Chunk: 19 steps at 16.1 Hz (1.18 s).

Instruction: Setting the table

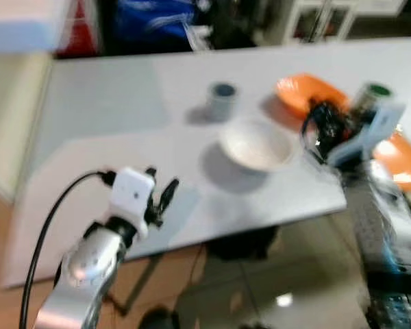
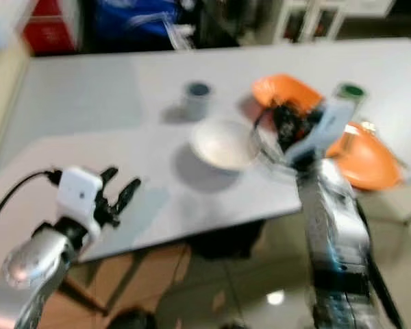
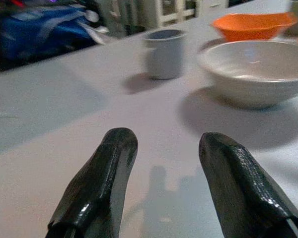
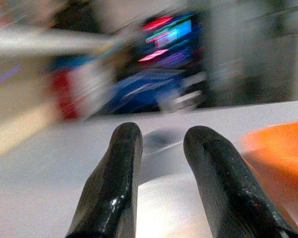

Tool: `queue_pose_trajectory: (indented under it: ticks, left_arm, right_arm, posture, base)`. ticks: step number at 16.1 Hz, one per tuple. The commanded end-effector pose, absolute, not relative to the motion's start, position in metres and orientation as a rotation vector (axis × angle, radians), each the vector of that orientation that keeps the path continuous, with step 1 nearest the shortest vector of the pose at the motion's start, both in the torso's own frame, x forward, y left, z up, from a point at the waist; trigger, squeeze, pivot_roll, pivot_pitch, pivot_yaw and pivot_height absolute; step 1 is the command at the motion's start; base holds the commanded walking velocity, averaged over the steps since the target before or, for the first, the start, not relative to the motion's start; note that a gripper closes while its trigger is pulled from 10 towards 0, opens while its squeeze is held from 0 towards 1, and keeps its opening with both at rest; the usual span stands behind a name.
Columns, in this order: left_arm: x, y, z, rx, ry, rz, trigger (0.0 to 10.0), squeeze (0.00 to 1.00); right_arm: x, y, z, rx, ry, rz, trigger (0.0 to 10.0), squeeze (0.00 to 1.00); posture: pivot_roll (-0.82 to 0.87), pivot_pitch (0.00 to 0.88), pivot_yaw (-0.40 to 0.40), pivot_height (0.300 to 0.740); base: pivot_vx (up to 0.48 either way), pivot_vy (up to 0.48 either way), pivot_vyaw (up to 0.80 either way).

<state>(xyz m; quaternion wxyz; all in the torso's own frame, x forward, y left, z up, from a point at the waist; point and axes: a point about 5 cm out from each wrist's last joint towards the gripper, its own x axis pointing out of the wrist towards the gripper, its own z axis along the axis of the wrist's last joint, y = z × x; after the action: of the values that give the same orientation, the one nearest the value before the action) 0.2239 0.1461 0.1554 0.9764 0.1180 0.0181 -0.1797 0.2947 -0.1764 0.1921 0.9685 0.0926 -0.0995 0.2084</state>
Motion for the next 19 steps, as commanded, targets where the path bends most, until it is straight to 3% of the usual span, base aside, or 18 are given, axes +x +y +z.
queue_pose_trajectory:
  ticks: [1, 3, 5, 11, 13, 19]
  left_arm:
    - [0.224, 0.143, 0.162, 0.255, -0.009, -0.360, 10.0, 0.00]
    - [0.221, 0.138, 0.168, 0.245, -0.044, -0.391, 10.0, 0.00]
    - [0.212, 0.133, 0.167, 0.219, -0.035, -0.457, 10.0, 0.00]
    - [0.214, 0.129, 0.173, 0.212, -0.042, -0.490, 10.0, 0.00]
    - [0.229, 0.138, 0.185, 0.214, -0.056, -0.404, 10.0, 0.00]
    - [0.235, 0.134, 0.203, 0.213, -0.109, -0.422, 10.0, 0.00]
  right_arm:
    - [0.276, -0.151, 0.192, 0.131, -0.183, 0.610, 10.0, 0.00]
    - [0.245, -0.134, 0.173, 0.043, -0.129, 0.785, 10.0, 0.00]
    - [0.229, -0.131, 0.160, 0.058, -0.082, 0.827, 10.0, 0.00]
    - [0.235, -0.135, 0.156, 0.128, -0.034, 0.701, 10.0, 0.00]
    - [0.248, -0.136, 0.166, 0.269, -0.082, 0.494, 10.0, 0.00]
    - [0.249, -0.127, 0.172, 0.314, -0.062, 0.479, 10.0, 0.00]
  posture:
    - [-0.01, 0.059, -0.056, 0.740]
    - [0.00, 0.067, -0.057, 0.740]
    - [-0.01, 0.055, -0.056, 0.740]
    - [0.00, 0.046, -0.056, 0.740]
    - [0.00, 0.043, -0.063, 0.740]
    - [0.01, 0.037, -0.064, 0.740]
  base:
    - [0.000, 0.480, 0.00]
    - [0.000, 0.480, 0.80]
    - [0.000, 0.480, 0.80]
    - [0.000, 0.480, 0.80]
    - [0.000, 0.480, 0.00]
    - [0.000, 0.480, 0.00]
